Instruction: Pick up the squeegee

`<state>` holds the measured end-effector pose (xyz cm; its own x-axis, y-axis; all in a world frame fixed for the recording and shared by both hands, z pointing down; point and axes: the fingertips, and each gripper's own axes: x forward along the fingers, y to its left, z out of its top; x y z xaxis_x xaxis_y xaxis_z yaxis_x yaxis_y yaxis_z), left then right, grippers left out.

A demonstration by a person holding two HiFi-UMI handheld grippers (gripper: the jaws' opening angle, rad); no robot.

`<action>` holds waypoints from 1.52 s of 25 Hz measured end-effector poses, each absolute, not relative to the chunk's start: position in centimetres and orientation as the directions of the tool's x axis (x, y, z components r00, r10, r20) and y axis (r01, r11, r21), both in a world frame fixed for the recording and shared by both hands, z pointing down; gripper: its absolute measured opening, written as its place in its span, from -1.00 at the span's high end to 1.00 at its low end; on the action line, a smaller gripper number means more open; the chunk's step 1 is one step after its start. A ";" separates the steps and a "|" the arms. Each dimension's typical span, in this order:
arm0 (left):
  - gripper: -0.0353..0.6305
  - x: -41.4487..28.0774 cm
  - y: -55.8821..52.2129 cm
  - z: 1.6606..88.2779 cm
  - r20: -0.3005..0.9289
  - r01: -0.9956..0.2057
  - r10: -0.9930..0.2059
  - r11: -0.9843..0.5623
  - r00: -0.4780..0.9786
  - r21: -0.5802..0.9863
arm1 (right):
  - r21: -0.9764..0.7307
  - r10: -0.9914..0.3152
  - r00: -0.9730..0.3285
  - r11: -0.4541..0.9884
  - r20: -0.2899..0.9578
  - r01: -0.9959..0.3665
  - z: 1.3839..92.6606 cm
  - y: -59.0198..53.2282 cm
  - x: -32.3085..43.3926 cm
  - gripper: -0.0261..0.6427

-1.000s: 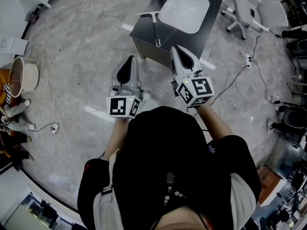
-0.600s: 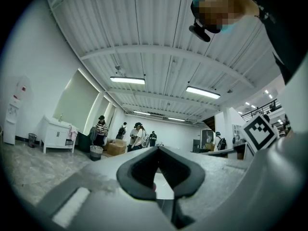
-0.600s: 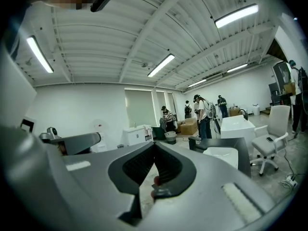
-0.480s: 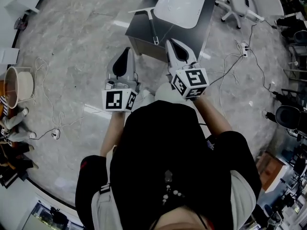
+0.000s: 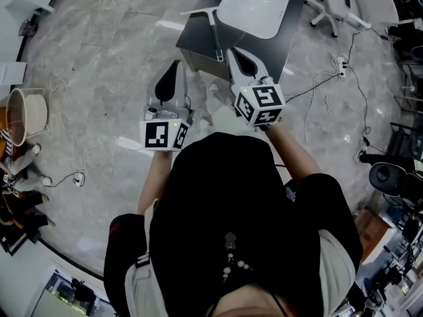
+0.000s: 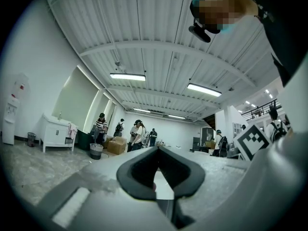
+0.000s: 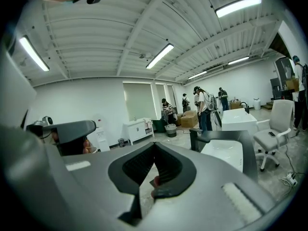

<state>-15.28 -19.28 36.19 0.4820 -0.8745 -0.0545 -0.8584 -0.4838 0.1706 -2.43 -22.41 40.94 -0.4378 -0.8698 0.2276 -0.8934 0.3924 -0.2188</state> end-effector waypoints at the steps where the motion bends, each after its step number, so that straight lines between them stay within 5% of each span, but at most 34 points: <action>1: 0.89 -15.3 -19.8 36.2 -0.053 -0.860 -0.876 -0.481 0.479 0.170 | -0.219 -0.868 -0.440 0.394 0.231 -0.892 41.1 -23.0 -2.5 0.91; 34: 0.89 -10.2 -34.6 39.3 0.043 -0.881 -0.891 -0.438 0.452 0.178 | -0.296 -0.705 -0.544 0.456 0.455 -0.839 56.0 -39.6 -1.8 0.91; 38: 0.89 -10.2 -35.4 39.6 0.048 -0.891 -0.902 -0.415 0.430 0.186 | -0.318 -0.656 -0.554 0.454 0.513 -0.832 58.3 -40.2 -2.0 0.79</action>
<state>-10.20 -35.42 39.56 0.4296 -0.9018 0.0476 -0.8908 -0.4145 0.1860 -1.96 -40.18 58.30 -0.5539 -0.6556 0.5132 -0.8322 0.4540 -0.3183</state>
